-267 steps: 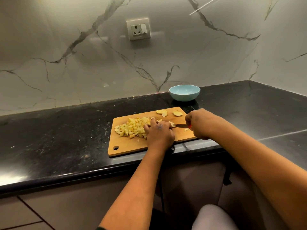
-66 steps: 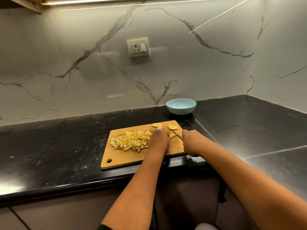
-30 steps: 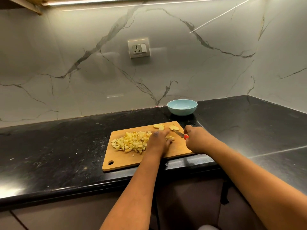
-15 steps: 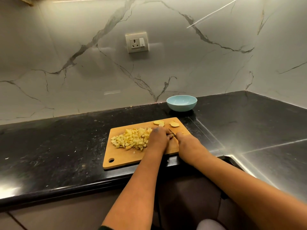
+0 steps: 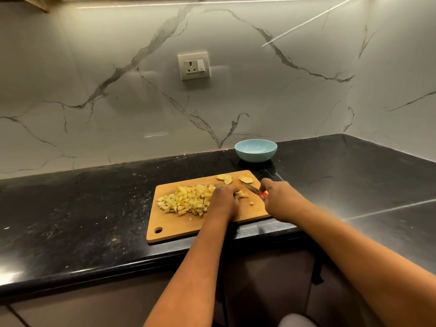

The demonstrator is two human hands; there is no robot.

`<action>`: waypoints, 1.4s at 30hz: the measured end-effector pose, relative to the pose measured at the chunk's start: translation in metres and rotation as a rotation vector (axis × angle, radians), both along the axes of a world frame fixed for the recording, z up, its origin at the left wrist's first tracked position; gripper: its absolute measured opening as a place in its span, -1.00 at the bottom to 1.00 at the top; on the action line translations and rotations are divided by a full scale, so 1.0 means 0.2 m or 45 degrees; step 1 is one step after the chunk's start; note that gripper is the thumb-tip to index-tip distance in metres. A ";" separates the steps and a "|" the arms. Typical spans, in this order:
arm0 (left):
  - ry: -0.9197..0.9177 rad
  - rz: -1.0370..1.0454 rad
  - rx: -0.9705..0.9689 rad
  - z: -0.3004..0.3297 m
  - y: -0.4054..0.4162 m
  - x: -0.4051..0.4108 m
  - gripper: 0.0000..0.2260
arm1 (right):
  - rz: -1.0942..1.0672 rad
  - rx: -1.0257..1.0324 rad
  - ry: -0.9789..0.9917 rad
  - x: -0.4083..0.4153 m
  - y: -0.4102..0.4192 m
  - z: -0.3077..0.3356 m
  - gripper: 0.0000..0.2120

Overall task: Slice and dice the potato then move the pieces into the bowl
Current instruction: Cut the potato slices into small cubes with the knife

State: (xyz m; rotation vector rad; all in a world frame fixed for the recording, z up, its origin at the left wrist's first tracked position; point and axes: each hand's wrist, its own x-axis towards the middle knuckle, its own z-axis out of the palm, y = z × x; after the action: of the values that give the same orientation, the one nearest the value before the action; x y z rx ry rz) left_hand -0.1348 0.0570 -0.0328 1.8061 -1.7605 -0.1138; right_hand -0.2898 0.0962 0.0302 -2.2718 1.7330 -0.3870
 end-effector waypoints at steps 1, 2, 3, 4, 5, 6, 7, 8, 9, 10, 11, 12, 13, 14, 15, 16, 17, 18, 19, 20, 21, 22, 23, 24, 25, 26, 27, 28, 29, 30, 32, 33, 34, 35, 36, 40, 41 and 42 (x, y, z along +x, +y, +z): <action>0.008 0.009 -0.007 0.00 0.00 0.00 -0.76 | 0.001 -0.003 -0.009 0.01 0.00 -0.02 -0.79; 0.021 0.015 -0.011 0.00 0.00 0.00 -0.78 | 0.006 -0.003 -0.011 0.03 0.01 -0.03 -0.80; 0.038 0.021 -0.008 0.00 0.00 0.00 -0.80 | 0.015 -0.002 -0.010 0.04 0.01 -0.04 -0.80; 0.057 0.027 -0.005 0.00 0.00 0.00 -0.81 | 0.024 0.000 -0.003 0.05 0.01 -0.05 -0.81; 0.076 0.034 -0.001 0.00 -0.01 0.01 -0.82 | 0.031 0.002 0.008 0.06 0.01 -0.06 -0.81; 0.093 0.041 0.003 0.00 -0.02 0.01 -0.83 | 0.035 0.007 0.025 0.06 0.02 -0.07 -0.82; 0.108 0.042 0.009 0.00 -0.02 0.01 -0.83 | 0.035 0.008 0.038 0.07 0.02 -0.09 -0.82; 0.119 0.039 0.014 -0.01 -0.03 0.01 -0.83 | 0.031 0.001 0.039 0.08 0.02 -0.11 -0.84; 0.125 0.033 0.015 -0.01 -0.03 0.02 -0.83 | 0.030 -0.011 0.035 0.09 0.03 -0.12 -0.84; 0.127 0.027 0.014 -0.01 -0.04 0.02 -0.84 | 0.034 -0.026 0.027 0.10 0.04 -0.13 -0.83; 0.127 0.022 0.013 -0.01 -0.04 0.02 -0.84 | 0.044 -0.040 0.021 0.12 0.05 -0.14 -0.80; 0.131 0.020 0.014 -0.01 -0.04 0.02 -0.84 | 0.053 -0.046 0.020 0.13 0.05 -0.14 -0.77; 0.135 0.022 0.019 -0.01 -0.04 0.02 -0.83 | 0.051 -0.036 0.030 0.13 0.05 -0.14 -0.74; 0.141 0.028 0.025 -0.01 -0.04 0.02 -0.83 | 0.047 -0.017 0.047 0.14 0.04 -0.13 -0.72; 0.147 0.032 0.034 -0.01 -0.05 0.02 -0.82 | 0.042 0.017 0.070 0.14 0.04 -0.12 -0.69; 0.154 0.037 0.044 -0.01 -0.05 0.02 -0.82 | 0.039 0.056 0.097 0.14 0.04 -0.10 -0.67; 0.160 0.041 0.047 0.00 -0.04 0.02 -0.81 | 0.042 0.095 0.133 0.13 0.04 -0.08 -0.64; 0.168 0.045 0.049 0.00 -0.04 0.03 -0.81 | 0.047 0.122 0.175 0.12 0.05 -0.06 -0.62; 0.178 0.047 0.044 0.00 -0.04 0.03 -0.80 | 0.049 0.139 0.218 0.10 0.06 -0.03 -0.62; 0.188 0.046 0.038 0.00 -0.03 0.03 -0.80 | 0.052 0.137 0.248 0.08 0.06 -0.01 -0.61; 0.189 0.039 0.032 0.00 -0.03 0.03 -0.80 | 0.052 0.122 0.260 0.06 0.06 0.01 -0.62; 0.183 0.034 0.025 -0.01 -0.03 0.03 -0.79 | 0.052 0.099 0.250 0.04 0.06 0.02 -0.63; 0.175 0.030 0.017 0.00 -0.02 0.03 -0.79 | 0.049 0.074 0.228 0.02 0.05 0.03 -0.65; 0.170 0.030 0.008 0.00 -0.01 0.03 -0.78 | 0.043 0.052 0.198 0.01 0.04 0.03 -0.67; 0.168 0.033 0.001 0.00 -0.01 0.03 -0.77 | 0.032 0.032 0.163 0.01 0.04 0.03 -0.68; 0.170 0.039 -0.005 -0.01 -0.01 0.03 -0.75 | 0.025 0.011 0.119 0.01 0.03 0.03 -0.69; 0.172 0.047 -0.011 -0.01 -0.01 0.03 -0.74 | 0.019 -0.006 0.072 0.01 0.03 0.02 -0.70; 0.175 0.062 -0.019 -0.01 -0.01 0.03 -0.73 | 0.017 -0.026 0.029 0.02 0.03 0.01 -0.72; 0.179 0.076 -0.026 -0.01 0.00 0.03 -0.72 | 0.019 -0.042 0.000 0.03 0.03 0.00 -0.74; 0.186 0.086 -0.036 -0.01 0.00 0.03 -0.72 | 0.027 -0.054 -0.020 0.04 0.03 -0.01 -0.75; 0.198 0.095 -0.056 -0.01 0.00 0.03 -0.72 | 0.044 -0.051 -0.045 0.06 0.03 -0.04 -0.78; 0.199 0.100 -0.059 -0.01 0.00 0.03 -0.72 | 0.053 -0.033 -0.049 0.06 0.03 -0.05 -0.79; 0.192 0.102 -0.065 -0.02 -0.01 0.03 -0.72 | 0.061 -0.014 -0.047 0.07 0.03 -0.06 -0.81; 0.184 0.102 -0.071 -0.02 -0.01 0.03 -0.73 | 0.065 0.005 -0.032 0.08 0.03 -0.07 -0.81; 0.179 0.100 -0.081 -0.02 -0.01 0.03 -0.75 | 0.067 0.017 -0.019 0.09 0.03 -0.08 -0.79; 0.151 0.088 -0.109 -0.03 -0.02 0.03 -0.82 | 0.072 -0.005 -0.011 0.11 0.05 -0.13 -0.75; 0.152 0.084 -0.112 -0.04 -0.02 0.03 -0.84 | 0.080 -0.013 0.000 0.12 0.05 -0.14 -0.71; 0.154 0.079 -0.117 -0.04 -0.03 0.03 -0.85 | 0.091 -0.014 0.022 0.13 0.06 -0.15 -0.66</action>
State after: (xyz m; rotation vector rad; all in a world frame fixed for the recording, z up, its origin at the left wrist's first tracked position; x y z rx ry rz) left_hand -0.1279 0.0515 -0.0405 1.7489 -1.5989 -0.1129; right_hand -0.2641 0.1076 0.0012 -2.3440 1.6567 -0.3641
